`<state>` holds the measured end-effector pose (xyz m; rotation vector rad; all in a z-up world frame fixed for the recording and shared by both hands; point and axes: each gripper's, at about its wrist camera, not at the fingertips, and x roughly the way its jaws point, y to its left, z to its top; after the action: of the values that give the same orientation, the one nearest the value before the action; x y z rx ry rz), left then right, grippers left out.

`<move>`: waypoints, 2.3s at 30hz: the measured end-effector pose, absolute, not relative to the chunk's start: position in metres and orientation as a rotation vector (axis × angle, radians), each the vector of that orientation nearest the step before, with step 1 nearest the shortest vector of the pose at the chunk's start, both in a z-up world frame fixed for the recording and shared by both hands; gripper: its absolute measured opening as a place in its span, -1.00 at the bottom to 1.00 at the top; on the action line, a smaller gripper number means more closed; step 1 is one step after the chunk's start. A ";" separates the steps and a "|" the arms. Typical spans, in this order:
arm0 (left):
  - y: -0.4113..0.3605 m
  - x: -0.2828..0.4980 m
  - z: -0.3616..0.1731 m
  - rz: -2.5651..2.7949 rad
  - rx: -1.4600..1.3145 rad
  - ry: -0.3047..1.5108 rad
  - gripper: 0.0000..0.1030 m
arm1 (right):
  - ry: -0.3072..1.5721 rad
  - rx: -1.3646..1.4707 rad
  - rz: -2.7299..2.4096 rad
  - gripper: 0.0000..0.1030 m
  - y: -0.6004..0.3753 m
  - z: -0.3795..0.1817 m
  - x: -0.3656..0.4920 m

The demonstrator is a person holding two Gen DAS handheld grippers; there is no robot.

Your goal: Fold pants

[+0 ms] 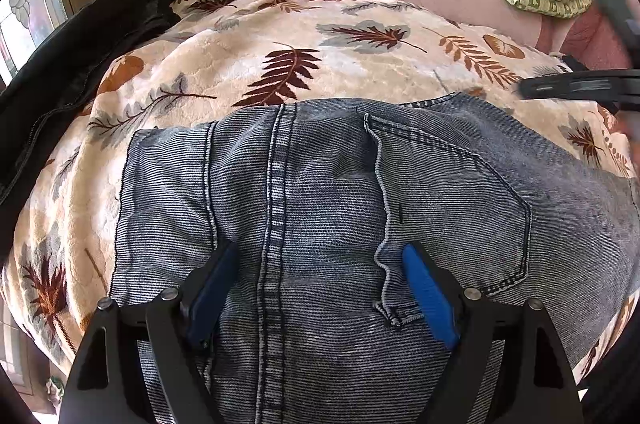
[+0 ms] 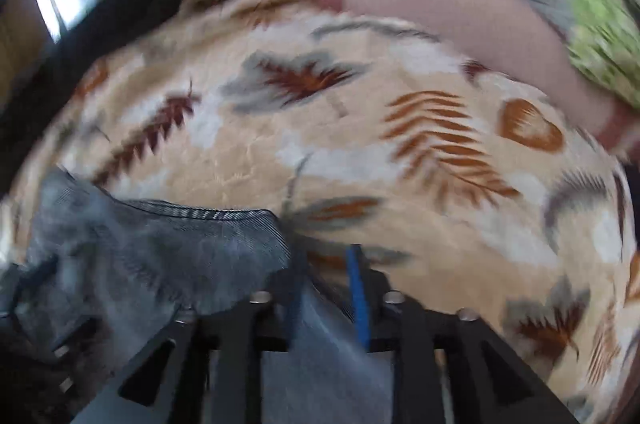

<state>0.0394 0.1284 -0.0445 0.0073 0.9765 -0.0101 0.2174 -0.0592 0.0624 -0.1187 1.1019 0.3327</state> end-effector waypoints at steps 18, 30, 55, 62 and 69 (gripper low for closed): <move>0.126 0.028 -0.033 0.021 0.009 0.945 0.66 | 1.054 0.578 0.217 0.22 -0.298 0.060 0.100; 0.126 0.024 -0.021 0.061 -0.002 0.943 0.69 | 0.970 0.795 0.081 0.38 -0.387 0.056 0.091; 0.037 0.018 0.000 -0.244 -0.082 0.894 0.69 | 0.991 1.226 -0.152 0.38 -0.422 -0.008 -0.042; -0.008 0.030 -0.003 -0.250 -0.061 0.946 0.69 | 1.006 1.104 -0.195 -0.21 -0.423 -0.006 -0.036; -0.085 0.042 -0.023 -0.304 0.073 1.012 0.69 | 0.999 1.118 -0.172 -0.27 -0.429 -0.009 -0.043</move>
<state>0.0417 -0.0854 -0.0226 0.0731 1.0117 -0.3044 -0.0430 -0.4288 -0.0092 1.1182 0.9985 -0.1724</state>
